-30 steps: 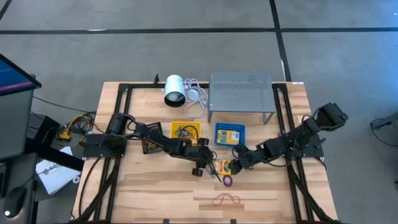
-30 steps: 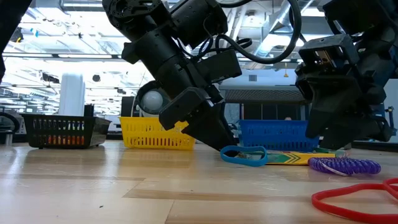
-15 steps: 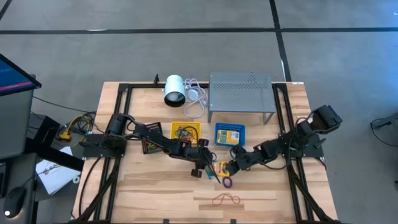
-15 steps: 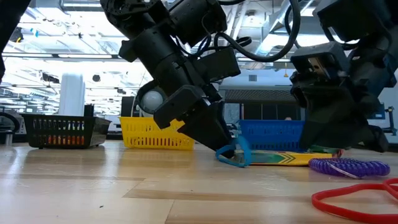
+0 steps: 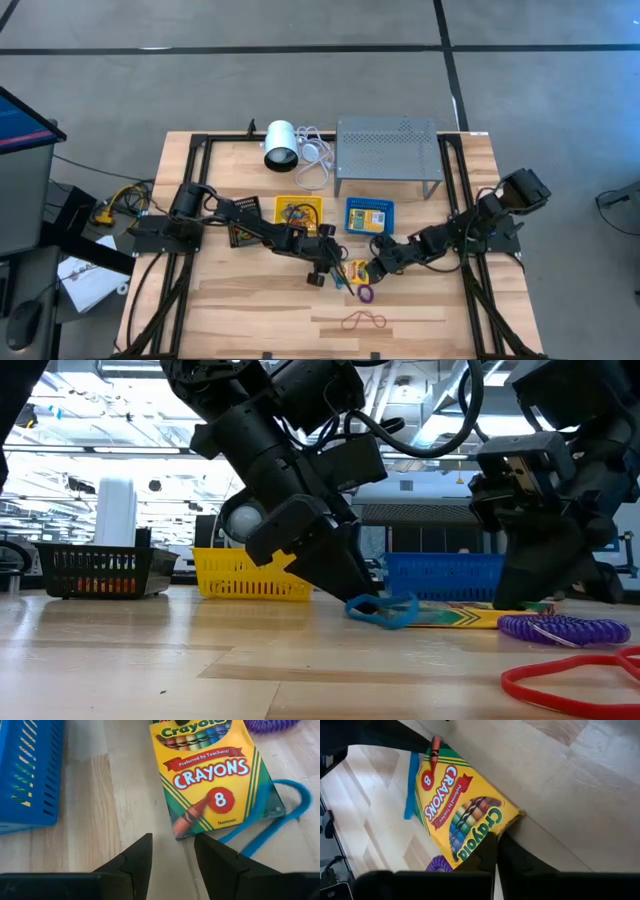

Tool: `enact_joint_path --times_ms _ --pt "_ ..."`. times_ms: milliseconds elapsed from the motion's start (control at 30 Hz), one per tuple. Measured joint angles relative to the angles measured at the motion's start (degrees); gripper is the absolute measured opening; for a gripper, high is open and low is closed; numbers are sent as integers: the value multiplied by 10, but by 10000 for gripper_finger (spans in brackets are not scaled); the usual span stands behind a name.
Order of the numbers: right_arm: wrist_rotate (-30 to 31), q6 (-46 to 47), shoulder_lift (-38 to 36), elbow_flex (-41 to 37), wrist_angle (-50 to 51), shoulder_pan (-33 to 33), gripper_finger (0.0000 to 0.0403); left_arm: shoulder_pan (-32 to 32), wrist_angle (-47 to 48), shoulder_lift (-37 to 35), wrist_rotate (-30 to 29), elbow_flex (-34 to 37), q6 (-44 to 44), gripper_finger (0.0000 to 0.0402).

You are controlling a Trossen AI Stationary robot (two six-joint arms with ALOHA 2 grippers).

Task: Pick & Place Office Desk Supplies
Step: Put the crayon box into the blue bin

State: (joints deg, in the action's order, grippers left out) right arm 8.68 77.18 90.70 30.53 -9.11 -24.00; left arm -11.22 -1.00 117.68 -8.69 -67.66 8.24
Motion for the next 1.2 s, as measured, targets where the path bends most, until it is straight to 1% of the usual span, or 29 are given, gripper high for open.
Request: enact_joint_path --times_ms 167,300,533,667,900,1033,1100,1200 --pt "4 -15 -4 8 3 -3 1 0 22 -14 3 0 -14 144" --pt "10 -30 -29 9 15 -4 0 0 42 -47 11 0 -34 144" --pt "55 -55 -106 10 61 -15 0 -1 58 -121 40 -1 -66 144" --pt "82 -69 -145 11 81 -24 0 -2 63 -155 41 -2 -72 144" --pt "132 -127 -202 11 78 -34 0 -2 76 -163 43 -2 -90 144" --pt "155 -152 -240 11 95 -32 0 0 98 -174 45 0 -104 144" --pt "165 -162 -261 11 118 -27 0 3 98 -194 40 0 -114 144" --pt "171 -178 -283 11 140 -18 0 5 122 -246 28 -1 -126 144"
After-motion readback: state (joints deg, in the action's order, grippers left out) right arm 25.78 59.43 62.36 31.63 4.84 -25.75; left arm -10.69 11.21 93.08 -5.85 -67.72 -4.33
